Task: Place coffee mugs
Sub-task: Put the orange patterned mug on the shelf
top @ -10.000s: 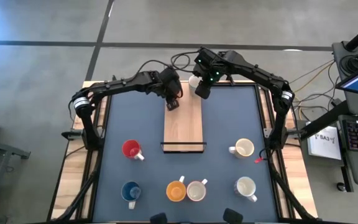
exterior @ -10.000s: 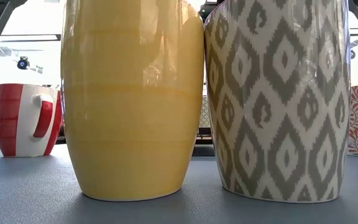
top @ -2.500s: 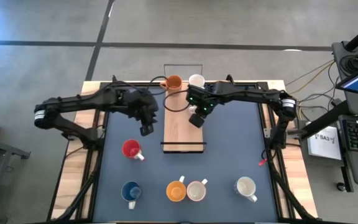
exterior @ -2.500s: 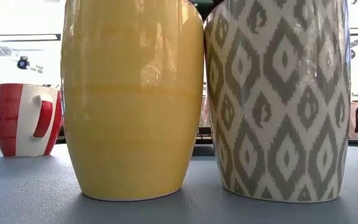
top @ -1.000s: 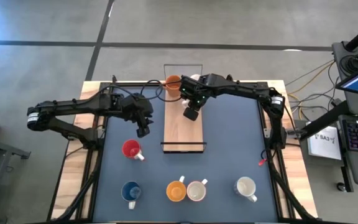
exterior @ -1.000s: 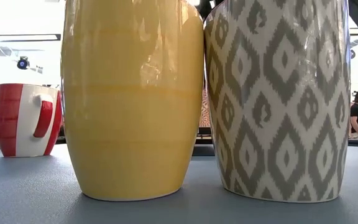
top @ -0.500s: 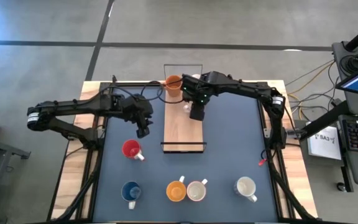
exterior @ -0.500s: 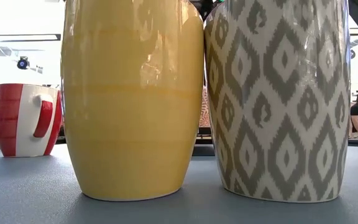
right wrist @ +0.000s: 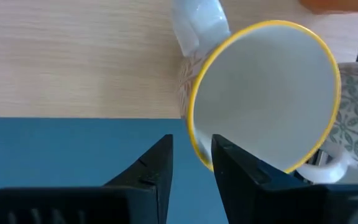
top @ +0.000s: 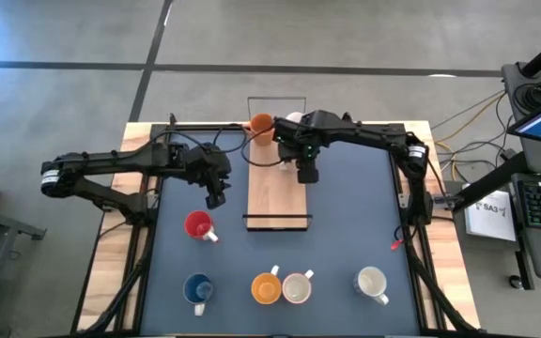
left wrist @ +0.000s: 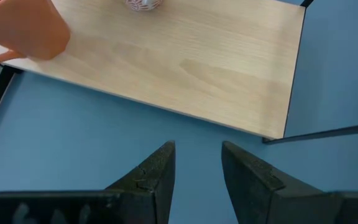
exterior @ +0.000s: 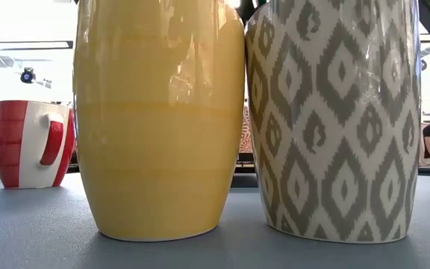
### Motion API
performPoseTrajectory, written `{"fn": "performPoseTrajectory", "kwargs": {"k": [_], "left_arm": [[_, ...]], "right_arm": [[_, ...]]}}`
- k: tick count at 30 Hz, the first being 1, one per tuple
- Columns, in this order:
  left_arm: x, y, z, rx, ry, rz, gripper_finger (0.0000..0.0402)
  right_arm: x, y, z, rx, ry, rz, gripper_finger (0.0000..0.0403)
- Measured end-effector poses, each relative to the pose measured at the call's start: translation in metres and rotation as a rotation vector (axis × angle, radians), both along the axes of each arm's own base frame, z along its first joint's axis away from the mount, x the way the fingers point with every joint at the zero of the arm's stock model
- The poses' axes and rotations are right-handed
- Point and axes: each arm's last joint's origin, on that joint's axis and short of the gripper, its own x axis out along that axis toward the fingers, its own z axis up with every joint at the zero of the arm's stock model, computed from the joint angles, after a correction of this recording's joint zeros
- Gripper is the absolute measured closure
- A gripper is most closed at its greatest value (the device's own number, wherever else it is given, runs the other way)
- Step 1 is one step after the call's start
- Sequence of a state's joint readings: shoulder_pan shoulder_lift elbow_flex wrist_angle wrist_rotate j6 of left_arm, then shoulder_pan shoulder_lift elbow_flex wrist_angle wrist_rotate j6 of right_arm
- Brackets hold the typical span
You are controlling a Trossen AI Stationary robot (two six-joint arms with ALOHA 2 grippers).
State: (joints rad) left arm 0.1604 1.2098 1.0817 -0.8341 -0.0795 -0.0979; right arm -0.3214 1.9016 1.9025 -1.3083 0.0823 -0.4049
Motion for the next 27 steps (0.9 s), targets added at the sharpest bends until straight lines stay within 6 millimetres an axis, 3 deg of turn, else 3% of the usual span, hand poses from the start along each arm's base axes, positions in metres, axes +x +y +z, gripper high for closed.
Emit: {"fn": "performPoseTrajectory", "kwargs": {"k": [10, 19, 27], "left_arm": [[0.000, 0.000, 0.000, 0.004, 0.001, -0.005, 0.0288], [0.000, 0.000, 0.000, 0.006, 0.001, -0.009, 0.0288], [0.000, 0.000, 0.000, 0.006, 0.001, -0.009, 0.0288]], "right_arm": [[0.007, -0.002, -0.015, 0.017, 0.035, -0.018, 0.0386], [0.010, -0.003, -0.007, 0.066, -0.039, -0.291, 0.0388], [0.015, -0.003, -0.002, 0.116, -0.121, -0.404, 0.0373]]}}
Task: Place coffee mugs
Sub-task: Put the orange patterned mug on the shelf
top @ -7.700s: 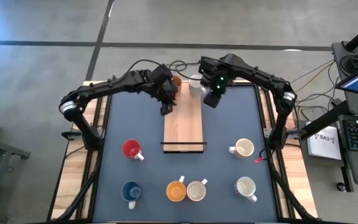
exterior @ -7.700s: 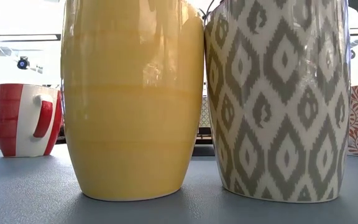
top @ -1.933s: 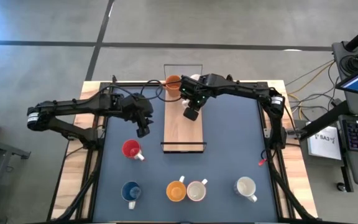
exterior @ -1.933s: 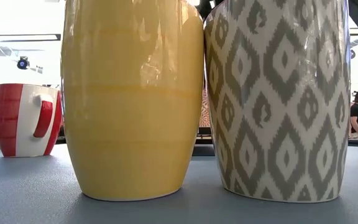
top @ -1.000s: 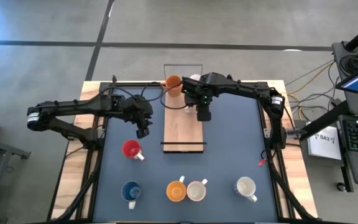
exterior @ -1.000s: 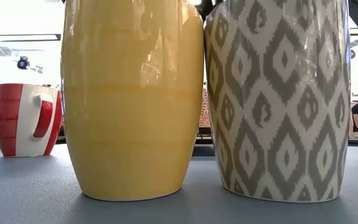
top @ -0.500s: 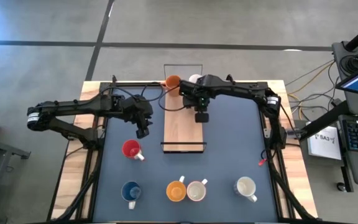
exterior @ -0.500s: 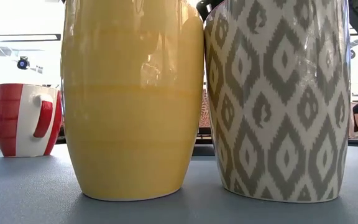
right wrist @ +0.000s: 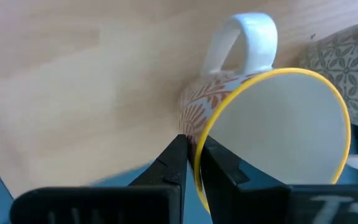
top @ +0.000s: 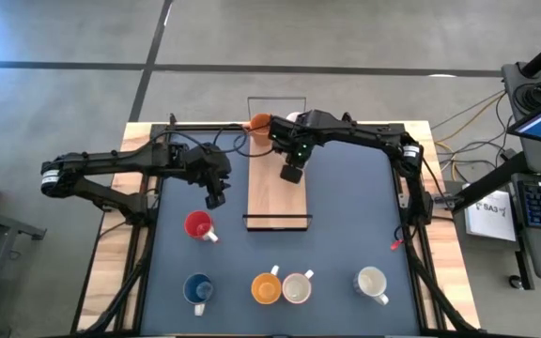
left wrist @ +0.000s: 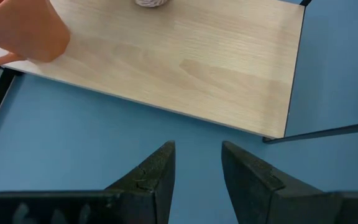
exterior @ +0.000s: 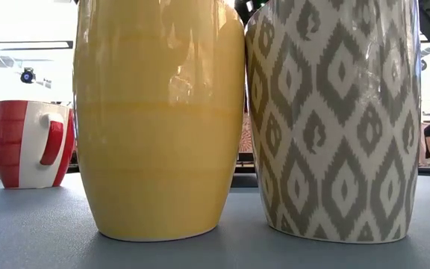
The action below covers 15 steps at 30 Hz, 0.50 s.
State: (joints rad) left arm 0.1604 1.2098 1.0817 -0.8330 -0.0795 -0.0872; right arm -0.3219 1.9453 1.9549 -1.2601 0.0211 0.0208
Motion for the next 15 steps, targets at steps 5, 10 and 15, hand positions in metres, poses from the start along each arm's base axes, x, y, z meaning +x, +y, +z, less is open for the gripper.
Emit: {"fn": "performPoseTrajectory", "kwargs": {"k": [5, 10, 15], "left_arm": [[0.0000, 0.0000, 0.0000, 0.000, 0.000, 0.000, 0.0288], [-0.0002, 0.0000, -0.0012, -0.001, 0.004, 0.000, 0.0288], [-0.0003, 0.0000, -0.0016, -0.001, 0.006, 0.000, 0.0288]], "right_arm": [[0.0020, -0.0013, 0.0009, 0.000, -0.028, -0.036, 0.0366], [0.0019, -0.0014, 0.0008, -0.009, -0.024, -0.016, 0.0346], [-0.0012, 0.0012, 0.0002, -0.015, 0.021, 0.066, 0.0316]]}}
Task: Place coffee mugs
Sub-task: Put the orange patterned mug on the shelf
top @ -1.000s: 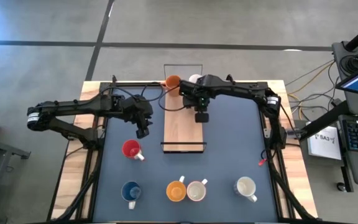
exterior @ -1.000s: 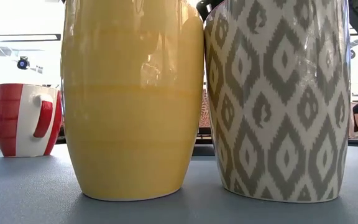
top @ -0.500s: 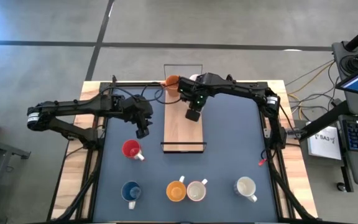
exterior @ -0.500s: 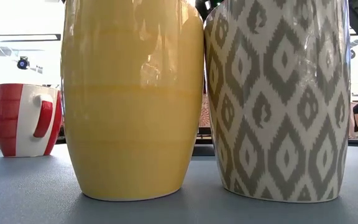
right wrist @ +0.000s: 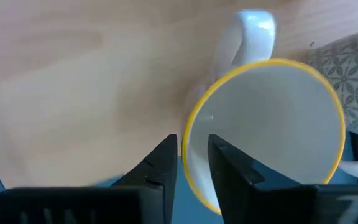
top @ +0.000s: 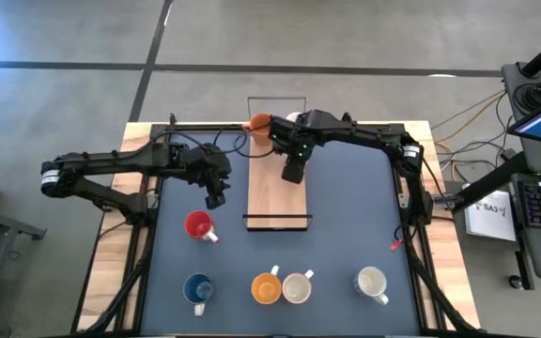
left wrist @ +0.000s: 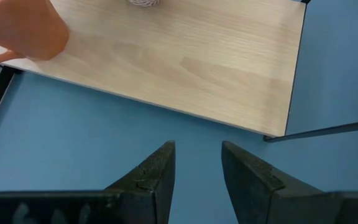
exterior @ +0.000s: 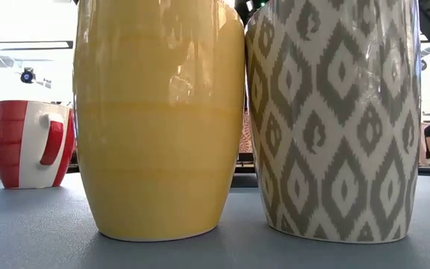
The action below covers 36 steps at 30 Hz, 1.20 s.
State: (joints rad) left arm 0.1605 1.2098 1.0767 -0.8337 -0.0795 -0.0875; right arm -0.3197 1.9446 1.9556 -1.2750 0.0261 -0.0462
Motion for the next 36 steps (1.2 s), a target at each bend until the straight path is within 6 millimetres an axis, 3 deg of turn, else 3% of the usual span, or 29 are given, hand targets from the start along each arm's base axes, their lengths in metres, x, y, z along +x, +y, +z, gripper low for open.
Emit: {"fn": "performPoseTrajectory", "kwargs": {"k": [8, 12, 19, 36], "left_arm": [[0.000, 0.000, 0.000, 0.000, 0.000, 0.000, 0.0288], [0.000, 0.000, 0.000, 0.000, 0.000, 0.000, 0.0288], [0.000, 0.000, 0.000, 0.000, 0.000, 0.000, 0.0288], [0.000, 0.000, 0.000, 0.000, 0.000, 0.000, 0.0288]], "right_arm": [[-0.005, 0.002, -0.001, -0.015, 0.066, 0.172, 0.0296], [-0.004, 0.002, -0.004, -0.016, 0.070, 0.185, 0.0315], [-0.002, 0.001, -0.009, -0.009, 0.082, 0.177, 0.0386], [0.003, -0.012, -0.006, -0.048, -0.005, 0.159, 0.0389]]}}
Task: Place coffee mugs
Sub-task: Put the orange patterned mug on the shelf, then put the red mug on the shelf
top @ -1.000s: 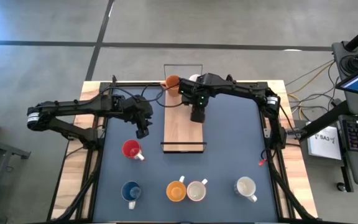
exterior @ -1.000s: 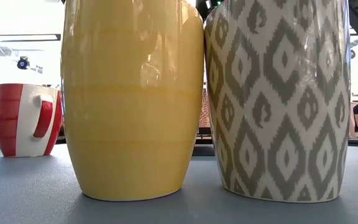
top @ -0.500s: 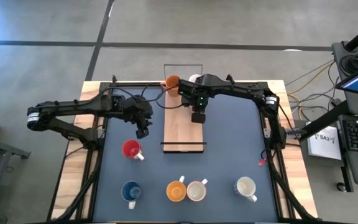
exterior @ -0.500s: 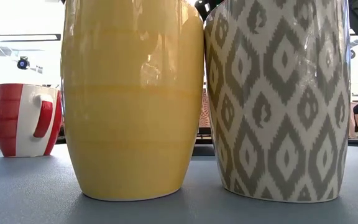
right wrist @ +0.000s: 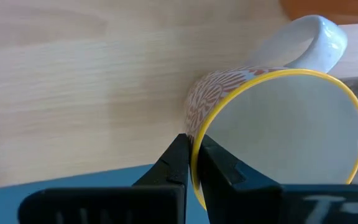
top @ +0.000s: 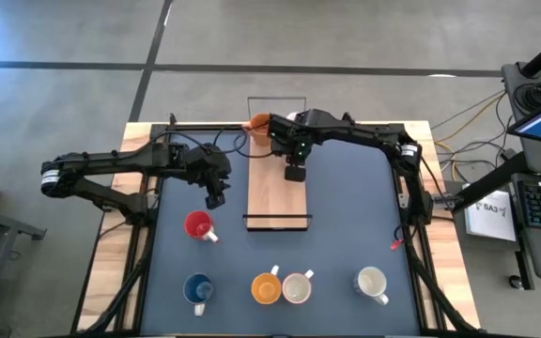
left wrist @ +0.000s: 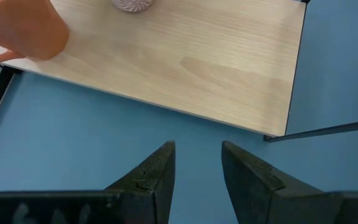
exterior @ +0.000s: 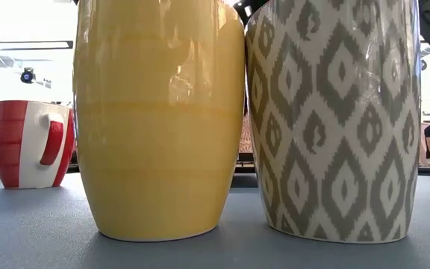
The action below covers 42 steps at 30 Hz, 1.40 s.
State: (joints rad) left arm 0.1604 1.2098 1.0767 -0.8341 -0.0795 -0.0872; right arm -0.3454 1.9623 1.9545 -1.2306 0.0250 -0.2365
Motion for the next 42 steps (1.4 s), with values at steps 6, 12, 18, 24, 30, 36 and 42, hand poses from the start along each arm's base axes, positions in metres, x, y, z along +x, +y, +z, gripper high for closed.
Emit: {"fn": "performPoseTrajectory", "kwargs": {"k": [6, 12, 18, 24, 30, 36, 42], "left_arm": [[0.000, 0.000, 0.000, 0.000, 0.000, 0.000, 0.0288], [0.000, 0.000, 0.000, 0.000, 0.000, 0.000, 0.0288], [0.000, 0.000, 0.000, 0.000, 0.000, 0.000, 0.0288], [0.000, 0.000, -0.002, -0.004, 0.004, 0.004, 0.0288], [-0.002, -0.001, -0.013, -0.059, 0.032, 0.029, 0.0288], [-0.007, -0.005, -0.028, -0.199, 0.082, 0.051, 0.0288], [-0.014, -0.010, -0.032, -0.321, 0.161, 0.152, 0.0288]], "right_arm": [[-0.003, -0.011, 0.000, -0.006, -0.010, -0.029, 0.0389], [-0.003, -0.012, 0.000, -0.004, -0.017, -0.045, 0.0389], [0.000, -0.013, 0.001, -0.015, -0.043, -0.047, 0.0359], [0.000, -0.013, 0.002, -0.017, -0.048, -0.049, 0.0325], [-0.003, -0.011, 0.017, -0.019, -0.065, -0.061, 0.0315], [-0.005, -0.011, 0.041, -0.024, -0.114, -0.097, 0.0324], [-0.010, -0.008, 0.057, -0.006, -0.115, -0.139, 0.0328]]}}
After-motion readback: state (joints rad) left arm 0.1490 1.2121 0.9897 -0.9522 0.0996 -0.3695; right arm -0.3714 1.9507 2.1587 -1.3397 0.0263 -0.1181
